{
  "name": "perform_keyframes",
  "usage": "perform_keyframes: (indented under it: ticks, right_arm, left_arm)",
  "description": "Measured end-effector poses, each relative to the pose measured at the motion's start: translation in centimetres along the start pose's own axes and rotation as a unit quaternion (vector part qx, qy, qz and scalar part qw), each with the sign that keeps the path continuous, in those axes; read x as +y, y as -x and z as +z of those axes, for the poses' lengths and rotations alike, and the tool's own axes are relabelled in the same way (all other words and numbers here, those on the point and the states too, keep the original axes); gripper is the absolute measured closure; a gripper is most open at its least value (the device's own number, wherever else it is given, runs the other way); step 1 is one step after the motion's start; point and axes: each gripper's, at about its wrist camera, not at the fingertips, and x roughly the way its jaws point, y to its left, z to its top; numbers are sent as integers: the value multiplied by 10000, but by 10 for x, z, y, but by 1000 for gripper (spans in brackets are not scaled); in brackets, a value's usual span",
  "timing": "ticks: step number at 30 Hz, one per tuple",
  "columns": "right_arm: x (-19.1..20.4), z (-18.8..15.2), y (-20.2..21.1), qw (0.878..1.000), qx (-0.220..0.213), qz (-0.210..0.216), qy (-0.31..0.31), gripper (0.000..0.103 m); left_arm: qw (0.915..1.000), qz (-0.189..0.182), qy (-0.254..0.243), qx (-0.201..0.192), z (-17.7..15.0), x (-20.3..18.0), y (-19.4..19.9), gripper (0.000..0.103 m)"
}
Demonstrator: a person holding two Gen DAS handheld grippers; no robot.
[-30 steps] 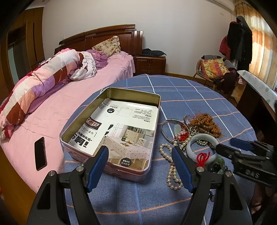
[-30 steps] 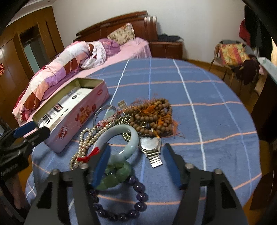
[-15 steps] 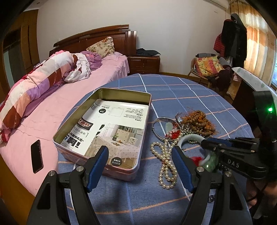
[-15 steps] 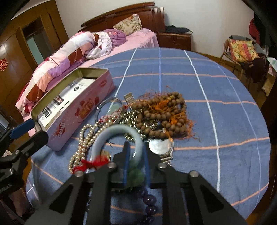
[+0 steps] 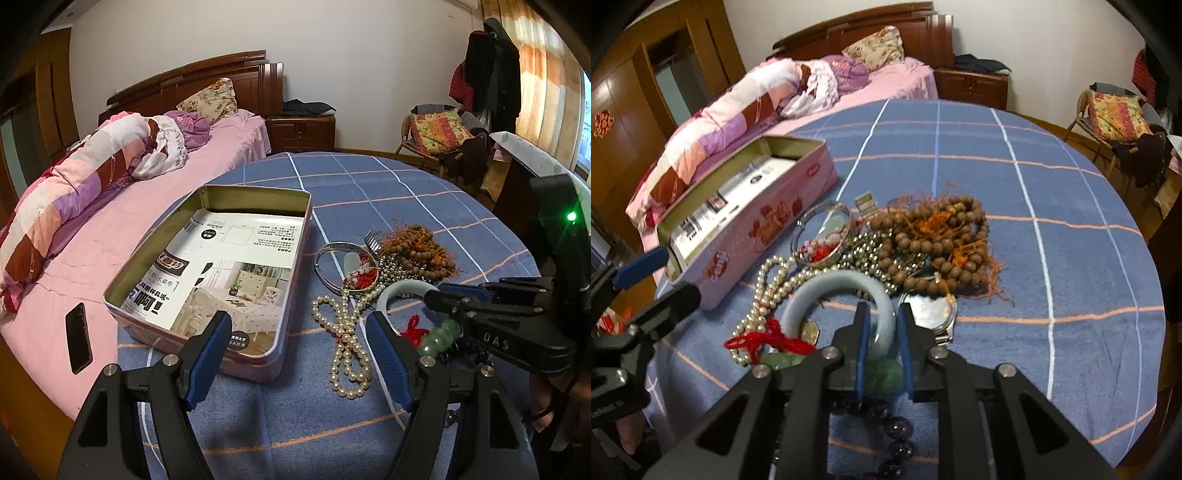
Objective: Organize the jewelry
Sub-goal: 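Reach the right tool to the pale jade bangle and close on it, then lift the jade bangle with the right tool while the left tool grasps the red-string charm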
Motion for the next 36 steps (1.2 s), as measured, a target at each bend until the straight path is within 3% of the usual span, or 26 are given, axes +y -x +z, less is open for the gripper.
perform_keyframes:
  ticks: [5,7,8,14,17,29,34,36]
  right_arm:
    - [7,4,-13,9992,333,20,242,79]
    - [5,7,-13,9991,316,23,288,83]
    - [4,8,-13,9993,278,26,240,88]
    - [-9,7,24,9983,-557,107,-95,88]
    - [-21,10,35,9968,-751,53,-273,88]
    - [-51,3,42,9929,-918,-19,-753,88]
    - [-55,-1,47,9923,-995,-93,-732,88]
    - [-53,-2,48,9923,-1020,-95,-702,88]
  left_arm:
    - [10000,-29,7,15,0,1,-2,28]
    - [10000,-36,-8,16,0,1,-2,28]
    - [10000,-35,0,4,0,2,-1,28]
    - [9999,-42,107,-43,1,7,1,28]
    - [10000,-92,23,-32,2,2,1,28]
    - [9973,-449,-576,37,6,-40,-9,28]
    - [9954,-569,-710,311,1,-54,-31,28]
    - [9946,-599,-742,411,-2,-58,-38,37]
